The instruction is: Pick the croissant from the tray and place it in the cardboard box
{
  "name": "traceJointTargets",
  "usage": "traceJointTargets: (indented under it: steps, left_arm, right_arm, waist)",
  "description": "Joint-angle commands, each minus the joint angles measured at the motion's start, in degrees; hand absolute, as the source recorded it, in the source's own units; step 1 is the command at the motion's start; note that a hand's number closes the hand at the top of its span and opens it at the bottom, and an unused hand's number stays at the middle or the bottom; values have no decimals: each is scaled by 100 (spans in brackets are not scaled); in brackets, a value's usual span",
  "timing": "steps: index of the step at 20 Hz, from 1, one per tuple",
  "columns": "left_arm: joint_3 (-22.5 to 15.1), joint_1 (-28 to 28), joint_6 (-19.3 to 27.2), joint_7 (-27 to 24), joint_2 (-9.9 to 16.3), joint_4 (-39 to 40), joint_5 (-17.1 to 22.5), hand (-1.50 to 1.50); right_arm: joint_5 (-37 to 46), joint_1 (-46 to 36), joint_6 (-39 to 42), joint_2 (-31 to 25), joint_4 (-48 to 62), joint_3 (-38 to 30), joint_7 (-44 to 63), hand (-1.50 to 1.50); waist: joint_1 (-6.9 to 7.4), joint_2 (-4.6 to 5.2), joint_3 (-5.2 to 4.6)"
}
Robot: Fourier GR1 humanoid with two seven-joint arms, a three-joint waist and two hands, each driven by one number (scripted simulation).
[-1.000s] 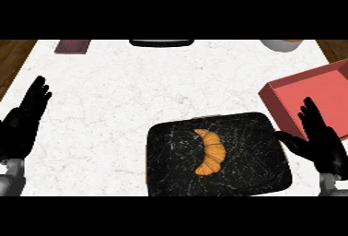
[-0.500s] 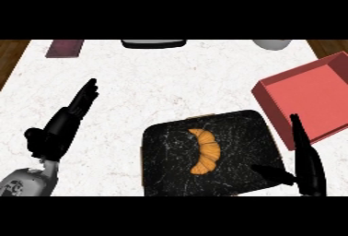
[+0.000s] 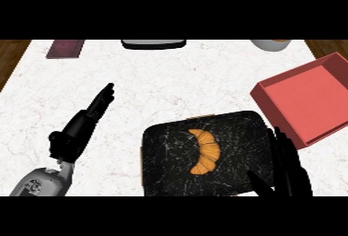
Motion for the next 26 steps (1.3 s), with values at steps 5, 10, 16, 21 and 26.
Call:
traceJointTargets:
  steps: [5,10,16,21,26]
  left_arm:
    - [-191,-76,-16,114,-114,-44,-123,0]
    - [-147,-411,-98,106,-263,162,-162,0]
    - [-161,-335,-147,-87,-379,316,-323,0]
    - [-256,-110,-26,-92,-548,101,-470,0]
    - [88,-617,-311,-218,-582,909,-357,0]
  right_arm:
    - [1301,80,2342,1103,-1431,1241,2556,-150]
    - [1841,-497,4037,2195,-2010,1723,4101,-150]
    - [1439,-1699,3570,2339,-1295,2154,5257,-150]
    - [1286,-1519,3562,2347,-892,1723,4948,-150]
    - [877,-1912,3508,2349,-507,1467,4972,-150]
  waist:
    - [225,26,53]
    - [267,70,89]
    - [373,85,100]
    - [357,73,105]
    - [306,92,104]
